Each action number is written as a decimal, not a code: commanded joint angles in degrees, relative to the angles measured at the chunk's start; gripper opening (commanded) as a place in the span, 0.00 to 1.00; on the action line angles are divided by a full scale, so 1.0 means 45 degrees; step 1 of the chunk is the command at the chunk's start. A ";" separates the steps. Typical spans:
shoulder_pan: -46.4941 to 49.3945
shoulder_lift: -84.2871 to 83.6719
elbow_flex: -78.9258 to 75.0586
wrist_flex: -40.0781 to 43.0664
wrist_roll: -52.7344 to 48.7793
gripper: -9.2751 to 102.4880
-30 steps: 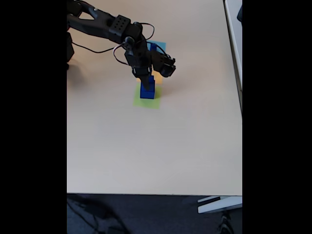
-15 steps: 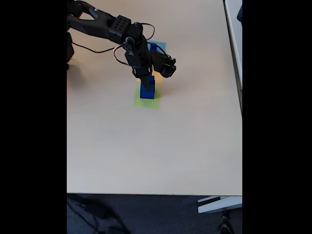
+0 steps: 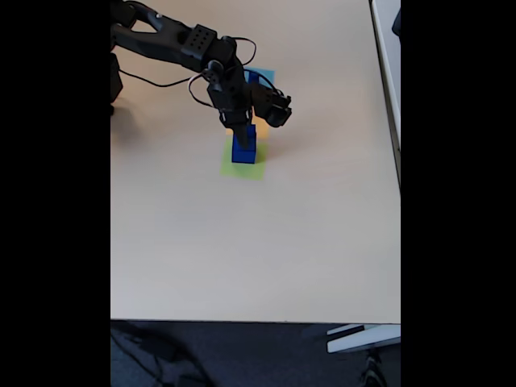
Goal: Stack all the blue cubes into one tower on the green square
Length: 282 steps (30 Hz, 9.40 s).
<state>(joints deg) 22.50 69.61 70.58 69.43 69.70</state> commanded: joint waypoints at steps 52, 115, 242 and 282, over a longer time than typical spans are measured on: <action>-0.0059 0.1074 0.0000 -0.0059 0.0254 0.08; 0.0020 0.0977 -0.0059 -0.0117 0.0098 0.30; -0.7090 -0.2090 -0.3105 0.0176 0.4375 0.39; -0.6719 -0.2676 -0.3262 0.0332 0.4023 0.31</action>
<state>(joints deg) -8.44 56.95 59.50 70.49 88.15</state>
